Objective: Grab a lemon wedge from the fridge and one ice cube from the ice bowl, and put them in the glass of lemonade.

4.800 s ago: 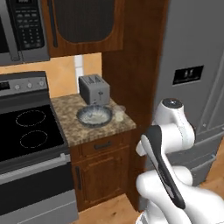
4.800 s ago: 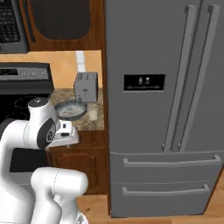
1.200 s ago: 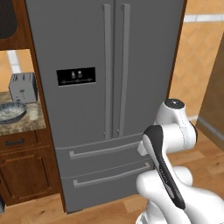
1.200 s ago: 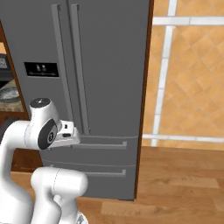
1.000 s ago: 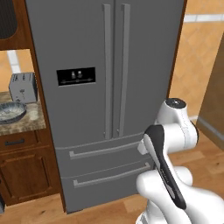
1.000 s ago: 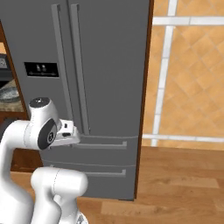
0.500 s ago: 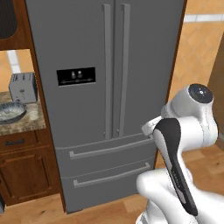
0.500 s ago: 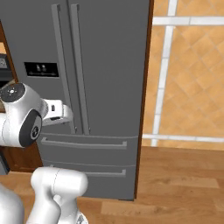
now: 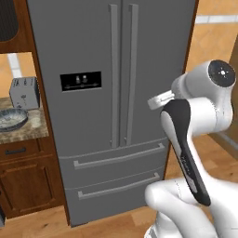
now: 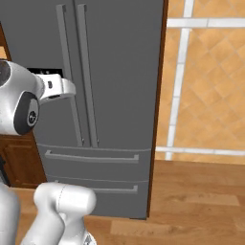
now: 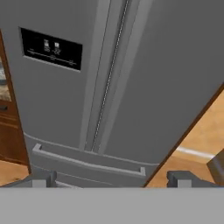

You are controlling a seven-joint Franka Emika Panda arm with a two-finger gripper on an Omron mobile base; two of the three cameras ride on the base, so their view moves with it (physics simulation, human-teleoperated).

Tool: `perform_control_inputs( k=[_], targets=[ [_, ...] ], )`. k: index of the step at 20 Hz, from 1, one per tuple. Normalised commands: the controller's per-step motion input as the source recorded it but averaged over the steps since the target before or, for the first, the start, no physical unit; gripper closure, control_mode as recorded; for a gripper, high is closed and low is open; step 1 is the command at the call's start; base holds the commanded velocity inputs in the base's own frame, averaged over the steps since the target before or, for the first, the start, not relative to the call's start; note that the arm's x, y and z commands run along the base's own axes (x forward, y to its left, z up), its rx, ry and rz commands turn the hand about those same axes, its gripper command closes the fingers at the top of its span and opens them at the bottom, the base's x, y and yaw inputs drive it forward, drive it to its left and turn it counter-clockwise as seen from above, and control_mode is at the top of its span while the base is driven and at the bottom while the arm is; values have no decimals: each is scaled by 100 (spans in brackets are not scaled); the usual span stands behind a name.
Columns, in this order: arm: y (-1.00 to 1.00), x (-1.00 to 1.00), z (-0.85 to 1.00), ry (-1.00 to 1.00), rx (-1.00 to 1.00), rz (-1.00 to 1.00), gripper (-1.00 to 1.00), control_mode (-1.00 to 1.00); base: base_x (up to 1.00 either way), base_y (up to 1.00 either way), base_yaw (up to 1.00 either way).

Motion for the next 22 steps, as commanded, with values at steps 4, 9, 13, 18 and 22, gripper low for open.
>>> perform_control_inputs(
  k=[4, 9, 13, 18, 22],
  targets=[
    [22, 93, 13, -3, 18, -12, -100, -100, 0, 0, 0],
    [31, 97, 4, 7, 13, -15, -100, -100, 0, 0, 0],
    [-8, 64, 0, 0, 0, -1, -100, -100, 0, 0, 0],
    [-26, 83, -11, 1, 1, 12, -100, -100, 0, 0, 0],
    [-4, 77, -24, 0, 1, 8, -100, -100, 0, 0, 0]
  ],
)
